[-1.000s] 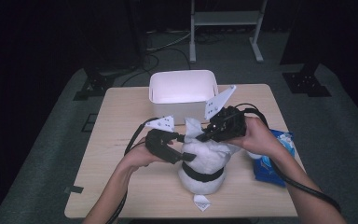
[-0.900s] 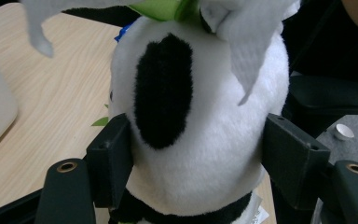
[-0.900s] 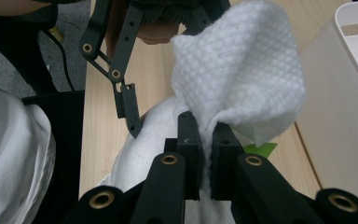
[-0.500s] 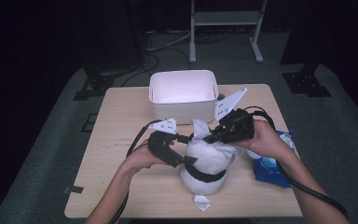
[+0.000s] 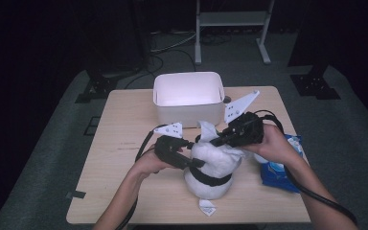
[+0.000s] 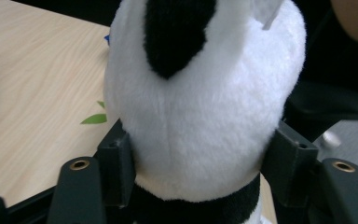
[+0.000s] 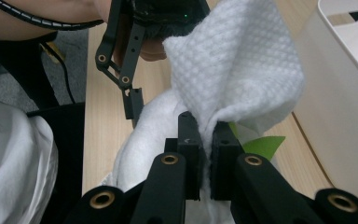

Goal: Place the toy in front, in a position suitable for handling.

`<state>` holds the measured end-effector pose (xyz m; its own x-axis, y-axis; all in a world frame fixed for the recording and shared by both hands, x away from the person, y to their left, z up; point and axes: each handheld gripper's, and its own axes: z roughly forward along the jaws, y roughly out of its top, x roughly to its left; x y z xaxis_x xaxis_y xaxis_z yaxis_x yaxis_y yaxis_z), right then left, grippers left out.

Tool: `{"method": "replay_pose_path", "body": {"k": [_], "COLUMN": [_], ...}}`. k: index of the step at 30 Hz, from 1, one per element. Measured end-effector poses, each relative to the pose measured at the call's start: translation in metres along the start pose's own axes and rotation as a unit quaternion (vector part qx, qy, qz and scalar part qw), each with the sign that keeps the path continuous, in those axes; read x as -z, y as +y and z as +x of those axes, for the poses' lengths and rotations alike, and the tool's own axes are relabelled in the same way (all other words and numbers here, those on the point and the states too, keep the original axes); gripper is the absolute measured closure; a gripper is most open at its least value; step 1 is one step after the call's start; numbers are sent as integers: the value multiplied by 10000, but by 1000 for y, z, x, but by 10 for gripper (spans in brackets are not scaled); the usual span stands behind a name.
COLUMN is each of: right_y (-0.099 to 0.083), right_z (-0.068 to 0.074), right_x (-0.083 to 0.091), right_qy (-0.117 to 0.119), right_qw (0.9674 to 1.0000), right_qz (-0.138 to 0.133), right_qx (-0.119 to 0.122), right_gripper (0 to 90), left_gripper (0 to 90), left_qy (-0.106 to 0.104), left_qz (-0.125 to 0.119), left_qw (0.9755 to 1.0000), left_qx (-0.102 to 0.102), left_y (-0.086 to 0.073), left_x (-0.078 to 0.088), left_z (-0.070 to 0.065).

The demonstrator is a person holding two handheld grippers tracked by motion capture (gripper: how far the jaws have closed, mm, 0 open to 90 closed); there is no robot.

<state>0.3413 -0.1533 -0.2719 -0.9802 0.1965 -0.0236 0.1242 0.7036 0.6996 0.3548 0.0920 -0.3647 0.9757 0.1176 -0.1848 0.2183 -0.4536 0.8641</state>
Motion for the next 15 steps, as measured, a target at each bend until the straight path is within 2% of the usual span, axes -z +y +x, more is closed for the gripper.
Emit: {"method": "replay_pose_path", "body": {"k": [5,8,10,12,14,15], "right_y": [4,5,6,7,10,12], "right_z": [2,2,2,4,6,6], "right_x": [-2,-3,-4,-5,-3,-1], "right_qy": [-11,40,72,93,-37,-77], "right_qw": [9997,9996,9996,9999,9999,9998], "right_qz": [-226,-289,-260,-112,65,53], "right_qx": [13,-1,11,-4,151,163], "right_gripper": [849,850,849,848,845,845], "left_gripper": [382,382,382,380,379,378], "left_qy": [229,307,339,340,339,332], "left_qz": [111,257,341,445,430,393], "left_qw": [9995,9988,9983,9978,9979,9981], "left_qx": [-179,-284,-320,-362,-354,-335], "left_y": [7,11,13,14,16,17], "left_x": [17,26,27,23,18,15], "left_z": [-2,-5,-7,-9,-10,-10]}}
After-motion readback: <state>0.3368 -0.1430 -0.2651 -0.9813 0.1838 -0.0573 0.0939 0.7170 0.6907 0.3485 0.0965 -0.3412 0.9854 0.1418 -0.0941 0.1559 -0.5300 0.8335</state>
